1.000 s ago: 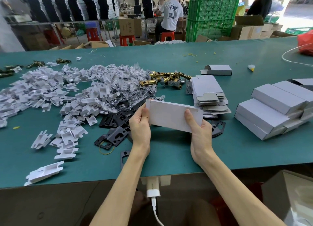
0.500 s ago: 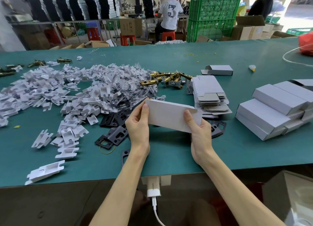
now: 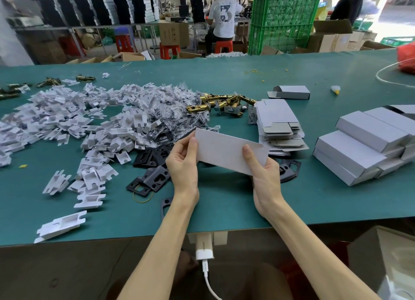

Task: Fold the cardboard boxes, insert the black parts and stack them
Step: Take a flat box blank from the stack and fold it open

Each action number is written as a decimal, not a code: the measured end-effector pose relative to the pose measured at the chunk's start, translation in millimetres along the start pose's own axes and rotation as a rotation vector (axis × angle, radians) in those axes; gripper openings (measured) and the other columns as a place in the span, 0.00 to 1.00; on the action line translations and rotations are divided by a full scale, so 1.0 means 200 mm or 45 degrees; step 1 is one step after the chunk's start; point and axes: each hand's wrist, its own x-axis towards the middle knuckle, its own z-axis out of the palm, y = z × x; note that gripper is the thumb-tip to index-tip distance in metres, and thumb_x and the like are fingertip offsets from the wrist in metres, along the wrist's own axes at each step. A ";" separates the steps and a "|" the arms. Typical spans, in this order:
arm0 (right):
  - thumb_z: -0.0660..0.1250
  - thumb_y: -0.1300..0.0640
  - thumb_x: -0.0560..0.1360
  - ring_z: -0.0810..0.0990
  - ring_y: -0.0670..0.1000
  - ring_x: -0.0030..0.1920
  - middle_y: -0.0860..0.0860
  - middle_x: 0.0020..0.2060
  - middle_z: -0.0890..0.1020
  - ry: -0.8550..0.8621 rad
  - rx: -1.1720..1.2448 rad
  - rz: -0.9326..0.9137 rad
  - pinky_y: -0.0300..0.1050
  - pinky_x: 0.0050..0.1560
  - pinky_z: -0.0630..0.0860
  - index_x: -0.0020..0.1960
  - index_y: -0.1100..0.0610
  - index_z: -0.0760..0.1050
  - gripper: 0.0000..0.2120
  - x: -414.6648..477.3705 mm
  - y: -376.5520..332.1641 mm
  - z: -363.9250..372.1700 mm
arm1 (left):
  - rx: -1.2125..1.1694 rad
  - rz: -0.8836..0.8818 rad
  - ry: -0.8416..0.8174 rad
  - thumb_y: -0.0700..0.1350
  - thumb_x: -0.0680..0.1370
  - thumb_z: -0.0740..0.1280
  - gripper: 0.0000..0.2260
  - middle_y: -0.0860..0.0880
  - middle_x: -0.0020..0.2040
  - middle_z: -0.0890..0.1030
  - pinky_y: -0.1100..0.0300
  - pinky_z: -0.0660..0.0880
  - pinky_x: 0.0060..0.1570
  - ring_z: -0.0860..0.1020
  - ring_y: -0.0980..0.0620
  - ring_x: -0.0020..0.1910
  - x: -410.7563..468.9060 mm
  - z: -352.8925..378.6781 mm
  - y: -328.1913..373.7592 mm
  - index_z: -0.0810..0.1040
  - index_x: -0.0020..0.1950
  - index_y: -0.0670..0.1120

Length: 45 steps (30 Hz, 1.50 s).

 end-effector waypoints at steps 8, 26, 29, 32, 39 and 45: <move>0.74 0.48 0.72 0.85 0.46 0.46 0.51 0.45 0.88 0.004 -0.014 0.036 0.37 0.46 0.80 0.41 0.52 0.86 0.08 0.00 0.01 0.00 | 0.128 0.062 -0.015 0.42 0.85 0.64 0.09 0.55 0.54 0.87 0.55 0.80 0.59 0.83 0.55 0.57 0.01 0.00 -0.02 0.82 0.57 0.54; 0.72 0.50 0.75 0.84 0.47 0.48 0.52 0.48 0.87 0.068 0.015 0.030 0.39 0.49 0.80 0.49 0.56 0.84 0.10 0.01 0.01 -0.01 | 0.085 -0.011 -0.292 0.34 0.84 0.62 0.16 0.53 0.63 0.85 0.59 0.77 0.67 0.81 0.56 0.65 -0.04 0.03 0.02 0.80 0.68 0.49; 0.73 0.47 0.73 0.85 0.47 0.49 0.51 0.48 0.87 0.077 0.002 0.011 0.40 0.50 0.80 0.50 0.56 0.84 0.13 0.02 0.02 -0.01 | 0.119 0.009 -0.316 0.33 0.84 0.62 0.17 0.49 0.66 0.83 0.60 0.76 0.67 0.80 0.54 0.66 -0.04 0.03 0.02 0.78 0.70 0.46; 0.73 0.48 0.73 0.85 0.48 0.50 0.51 0.48 0.88 0.087 -0.004 -0.012 0.42 0.52 0.80 0.50 0.56 0.83 0.13 0.02 0.03 -0.02 | 0.196 0.033 -0.345 0.33 0.85 0.62 0.18 0.49 0.68 0.82 0.59 0.76 0.68 0.80 0.55 0.66 -0.03 0.02 0.00 0.75 0.74 0.44; 0.69 0.40 0.76 0.85 0.48 0.50 0.49 0.48 0.87 0.011 -0.113 -0.020 0.44 0.50 0.80 0.47 0.51 0.85 0.16 0.01 0.03 0.00 | 0.246 0.044 -0.212 0.37 0.83 0.67 0.17 0.53 0.66 0.82 0.61 0.76 0.62 0.80 0.58 0.62 -0.01 0.03 -0.02 0.78 0.72 0.47; 0.59 0.46 0.84 0.87 0.59 0.46 0.59 0.57 0.84 0.055 0.052 -0.093 0.46 0.39 0.82 0.59 0.58 0.75 0.16 0.02 0.00 -0.02 | 0.109 0.023 0.113 0.41 0.84 0.64 0.09 0.51 0.55 0.84 0.53 0.77 0.55 0.80 0.53 0.53 0.00 0.02 -0.01 0.83 0.59 0.47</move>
